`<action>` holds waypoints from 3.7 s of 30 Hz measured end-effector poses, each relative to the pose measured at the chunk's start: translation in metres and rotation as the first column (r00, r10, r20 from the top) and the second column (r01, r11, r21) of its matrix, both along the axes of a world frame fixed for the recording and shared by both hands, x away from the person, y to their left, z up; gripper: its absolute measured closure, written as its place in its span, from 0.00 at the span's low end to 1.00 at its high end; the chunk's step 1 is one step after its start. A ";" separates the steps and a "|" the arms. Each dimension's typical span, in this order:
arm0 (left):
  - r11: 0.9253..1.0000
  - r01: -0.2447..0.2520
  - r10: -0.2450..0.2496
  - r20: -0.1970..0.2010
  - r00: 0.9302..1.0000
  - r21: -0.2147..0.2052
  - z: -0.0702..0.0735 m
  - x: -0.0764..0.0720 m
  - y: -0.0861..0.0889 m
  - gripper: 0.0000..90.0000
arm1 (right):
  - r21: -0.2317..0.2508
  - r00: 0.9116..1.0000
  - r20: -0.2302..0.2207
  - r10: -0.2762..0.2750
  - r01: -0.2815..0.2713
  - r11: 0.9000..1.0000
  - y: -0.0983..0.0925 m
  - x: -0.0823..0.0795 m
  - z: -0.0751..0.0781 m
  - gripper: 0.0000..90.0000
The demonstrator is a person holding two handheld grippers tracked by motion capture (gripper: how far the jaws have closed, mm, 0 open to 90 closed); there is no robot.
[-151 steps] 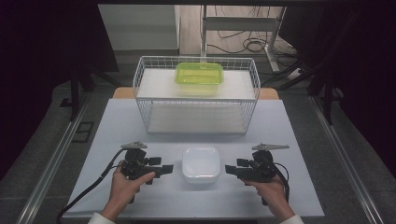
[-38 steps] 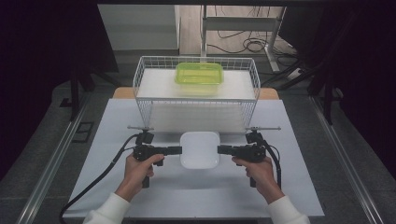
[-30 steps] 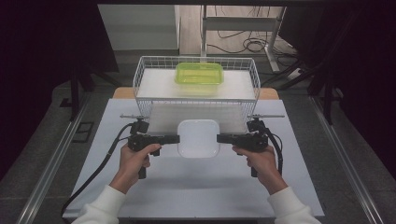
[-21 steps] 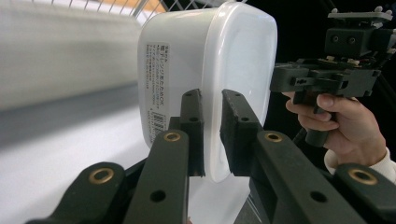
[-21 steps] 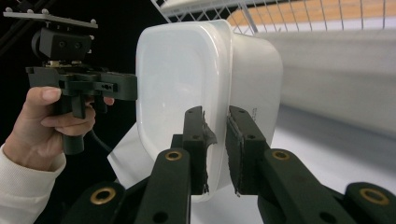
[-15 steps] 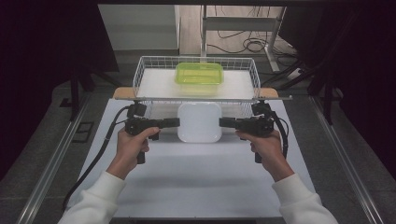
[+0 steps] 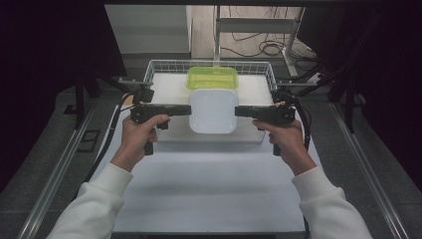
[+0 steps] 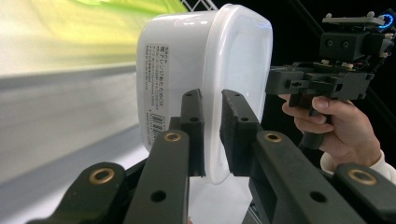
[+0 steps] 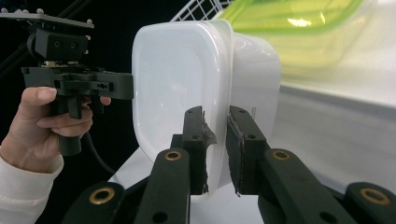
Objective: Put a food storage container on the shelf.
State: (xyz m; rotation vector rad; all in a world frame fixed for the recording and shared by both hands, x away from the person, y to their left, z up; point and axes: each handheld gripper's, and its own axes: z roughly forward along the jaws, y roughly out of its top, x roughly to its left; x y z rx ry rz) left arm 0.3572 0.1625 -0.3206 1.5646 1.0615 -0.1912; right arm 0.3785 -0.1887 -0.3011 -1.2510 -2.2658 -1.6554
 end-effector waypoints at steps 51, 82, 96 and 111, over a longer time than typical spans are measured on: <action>0.999 -0.046 0.046 -0.023 0.999 -0.011 0.058 0.104 0.012 0.88 | -0.002 1.000 0.005 -0.024 0.024 1.000 0.016 0.102 0.064 0.85; 0.990 -0.107 0.091 -0.159 0.983 -0.094 0.040 0.143 0.014 0.85 | 0.040 0.980 -0.179 -0.085 0.094 0.995 0.019 0.147 0.047 0.78; 0.985 -0.127 0.104 -0.186 0.977 -0.115 0.032 0.154 0.013 0.81 | 0.106 0.963 -0.249 -0.103 0.133 0.985 0.017 0.162 0.034 0.74; 0.989 -0.151 0.151 -0.021 0.988 0.001 0.043 0.135 0.013 0.41 | 0.097 0.988 -0.092 -0.123 0.132 0.986 0.015 0.143 0.048 0.40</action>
